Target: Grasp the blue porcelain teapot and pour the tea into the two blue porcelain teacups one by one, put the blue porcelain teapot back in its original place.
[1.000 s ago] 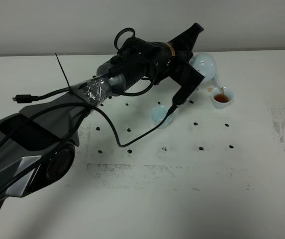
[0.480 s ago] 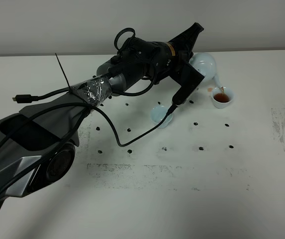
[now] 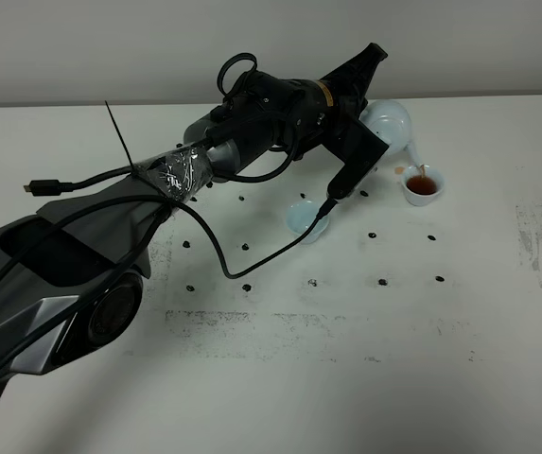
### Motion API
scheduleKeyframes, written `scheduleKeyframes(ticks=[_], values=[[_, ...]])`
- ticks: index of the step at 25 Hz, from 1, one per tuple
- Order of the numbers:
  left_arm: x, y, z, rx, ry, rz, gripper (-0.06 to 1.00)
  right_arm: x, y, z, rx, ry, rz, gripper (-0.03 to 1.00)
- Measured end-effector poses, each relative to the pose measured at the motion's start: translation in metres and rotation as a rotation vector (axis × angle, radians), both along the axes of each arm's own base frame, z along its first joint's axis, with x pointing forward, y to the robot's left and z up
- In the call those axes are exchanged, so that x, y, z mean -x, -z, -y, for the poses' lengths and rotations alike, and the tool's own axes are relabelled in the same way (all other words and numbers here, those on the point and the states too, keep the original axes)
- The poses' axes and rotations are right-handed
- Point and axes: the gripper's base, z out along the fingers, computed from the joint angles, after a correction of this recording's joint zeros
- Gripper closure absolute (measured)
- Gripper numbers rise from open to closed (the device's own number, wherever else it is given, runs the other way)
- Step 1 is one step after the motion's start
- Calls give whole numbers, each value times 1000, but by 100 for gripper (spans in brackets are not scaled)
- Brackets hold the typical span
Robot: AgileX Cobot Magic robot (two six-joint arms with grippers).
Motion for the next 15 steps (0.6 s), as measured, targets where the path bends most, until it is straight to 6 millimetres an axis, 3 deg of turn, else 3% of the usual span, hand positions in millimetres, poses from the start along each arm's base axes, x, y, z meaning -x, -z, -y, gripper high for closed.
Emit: scheduleKeyframes(ticks=[15], values=[[0, 0, 0, 1, -1, 0, 86, 0, 0, 0, 0, 0, 0, 48]])
